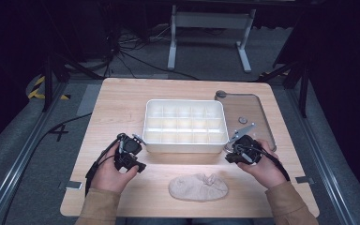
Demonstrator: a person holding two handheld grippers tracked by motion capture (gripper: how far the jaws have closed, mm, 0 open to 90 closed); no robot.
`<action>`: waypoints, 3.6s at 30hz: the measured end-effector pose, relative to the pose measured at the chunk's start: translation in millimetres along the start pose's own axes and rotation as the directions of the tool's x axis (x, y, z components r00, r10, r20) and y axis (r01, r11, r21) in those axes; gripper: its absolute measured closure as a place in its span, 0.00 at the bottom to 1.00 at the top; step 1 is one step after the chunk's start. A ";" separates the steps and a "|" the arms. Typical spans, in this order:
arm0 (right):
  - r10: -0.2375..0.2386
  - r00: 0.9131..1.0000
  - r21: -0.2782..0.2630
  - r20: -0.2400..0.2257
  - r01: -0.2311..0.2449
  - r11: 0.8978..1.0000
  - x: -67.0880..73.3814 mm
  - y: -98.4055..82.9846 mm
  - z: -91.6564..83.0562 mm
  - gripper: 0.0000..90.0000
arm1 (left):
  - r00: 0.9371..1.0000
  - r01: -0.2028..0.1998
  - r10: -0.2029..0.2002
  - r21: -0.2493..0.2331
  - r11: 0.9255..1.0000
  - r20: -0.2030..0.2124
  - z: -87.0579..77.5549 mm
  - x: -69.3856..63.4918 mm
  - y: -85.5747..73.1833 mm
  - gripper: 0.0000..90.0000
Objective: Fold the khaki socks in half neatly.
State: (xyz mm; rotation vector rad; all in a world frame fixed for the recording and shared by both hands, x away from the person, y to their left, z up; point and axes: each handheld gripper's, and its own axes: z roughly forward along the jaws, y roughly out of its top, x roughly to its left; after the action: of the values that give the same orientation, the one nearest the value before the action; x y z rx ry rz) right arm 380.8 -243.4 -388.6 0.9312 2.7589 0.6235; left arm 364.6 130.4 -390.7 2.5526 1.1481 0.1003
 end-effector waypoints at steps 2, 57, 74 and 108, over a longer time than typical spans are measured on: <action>-0.012 1.000 -0.006 -0.016 0.012 1.000 3.8 -1.2 -2.8 0.99 | 1.000 0.005 -0.006 -0.025 1.000 -0.010 -5.3 -7.9 0.3 0.62; -0.309 0.921 0.053 -0.237 0.330 0.943 116.3 11.8 54.7 0.99 | 0.978 0.002 -0.015 0.066 0.998 0.209 63.2 -77.5 24.3 0.74; -0.311 0.921 0.054 -0.236 0.332 0.942 116.6 11.8 54.8 0.99 | 0.975 -0.016 0.017 -0.006 1.000 0.222 52.7 -82.9 25.1 0.95; -0.189 0.967 -0.052 -0.170 0.183 0.982 99.5 3.5 57.0 0.99 | 0.947 -0.050 0.086 -0.121 0.991 0.311 22.8 -91.1 30.8 0.96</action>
State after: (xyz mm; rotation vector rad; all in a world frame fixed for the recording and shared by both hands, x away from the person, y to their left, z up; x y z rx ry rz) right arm 319.8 -161.1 -440.4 0.6262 2.9320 0.7510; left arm 330.0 37.9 -395.2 2.3991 0.9060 -0.2151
